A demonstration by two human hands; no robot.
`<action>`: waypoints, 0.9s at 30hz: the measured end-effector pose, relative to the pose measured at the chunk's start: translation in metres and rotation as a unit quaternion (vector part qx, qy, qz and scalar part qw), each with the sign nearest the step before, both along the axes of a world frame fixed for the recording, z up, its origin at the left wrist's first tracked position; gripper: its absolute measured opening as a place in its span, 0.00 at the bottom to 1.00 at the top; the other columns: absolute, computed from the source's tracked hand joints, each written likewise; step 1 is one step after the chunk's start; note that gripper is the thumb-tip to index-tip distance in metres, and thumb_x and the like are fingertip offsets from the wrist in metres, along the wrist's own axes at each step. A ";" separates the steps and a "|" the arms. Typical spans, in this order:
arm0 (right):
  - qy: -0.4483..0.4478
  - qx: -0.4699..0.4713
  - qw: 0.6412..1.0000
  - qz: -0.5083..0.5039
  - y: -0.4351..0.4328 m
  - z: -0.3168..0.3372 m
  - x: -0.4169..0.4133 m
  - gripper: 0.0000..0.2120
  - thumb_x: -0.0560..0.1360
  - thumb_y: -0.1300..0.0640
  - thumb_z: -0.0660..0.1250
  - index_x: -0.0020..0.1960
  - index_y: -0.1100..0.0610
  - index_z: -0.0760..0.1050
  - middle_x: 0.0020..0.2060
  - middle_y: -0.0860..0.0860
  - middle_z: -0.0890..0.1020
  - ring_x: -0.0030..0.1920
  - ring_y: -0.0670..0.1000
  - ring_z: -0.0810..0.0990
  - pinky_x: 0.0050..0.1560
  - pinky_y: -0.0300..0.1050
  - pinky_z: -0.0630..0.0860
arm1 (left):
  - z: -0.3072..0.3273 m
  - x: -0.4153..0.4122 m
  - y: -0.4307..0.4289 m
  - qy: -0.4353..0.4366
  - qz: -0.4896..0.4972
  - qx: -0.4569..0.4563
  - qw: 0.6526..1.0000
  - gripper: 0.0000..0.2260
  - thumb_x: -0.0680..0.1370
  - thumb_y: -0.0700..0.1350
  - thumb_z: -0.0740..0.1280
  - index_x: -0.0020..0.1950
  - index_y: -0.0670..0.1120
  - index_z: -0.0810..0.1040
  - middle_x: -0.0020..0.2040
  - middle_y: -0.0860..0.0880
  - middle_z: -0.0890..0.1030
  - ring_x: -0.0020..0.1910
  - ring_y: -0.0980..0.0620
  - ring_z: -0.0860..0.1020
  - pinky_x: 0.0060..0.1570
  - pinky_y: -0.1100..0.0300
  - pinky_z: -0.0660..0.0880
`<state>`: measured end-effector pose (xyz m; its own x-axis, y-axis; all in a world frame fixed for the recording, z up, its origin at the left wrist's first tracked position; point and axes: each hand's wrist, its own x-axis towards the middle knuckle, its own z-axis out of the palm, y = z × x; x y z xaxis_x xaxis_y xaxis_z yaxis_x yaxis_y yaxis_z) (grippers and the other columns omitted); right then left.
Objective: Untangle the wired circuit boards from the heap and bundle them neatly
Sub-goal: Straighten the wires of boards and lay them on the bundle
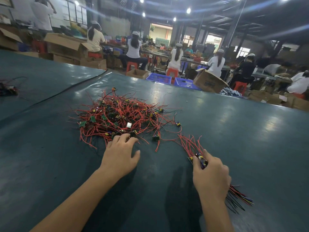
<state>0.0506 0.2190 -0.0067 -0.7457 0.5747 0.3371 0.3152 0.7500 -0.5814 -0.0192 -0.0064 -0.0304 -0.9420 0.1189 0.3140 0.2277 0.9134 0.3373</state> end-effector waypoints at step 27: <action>-0.051 0.104 0.953 0.279 -0.064 -0.012 -0.047 0.22 0.79 0.46 0.60 0.71 0.50 0.71 0.72 0.48 0.69 0.72 0.50 0.62 0.71 0.48 0.61 | -0.020 -0.016 -0.002 0.009 -0.010 0.047 0.999 0.19 0.79 0.53 0.63 0.69 0.47 0.73 0.63 0.52 0.73 0.64 0.50 0.67 0.65 0.52 0.64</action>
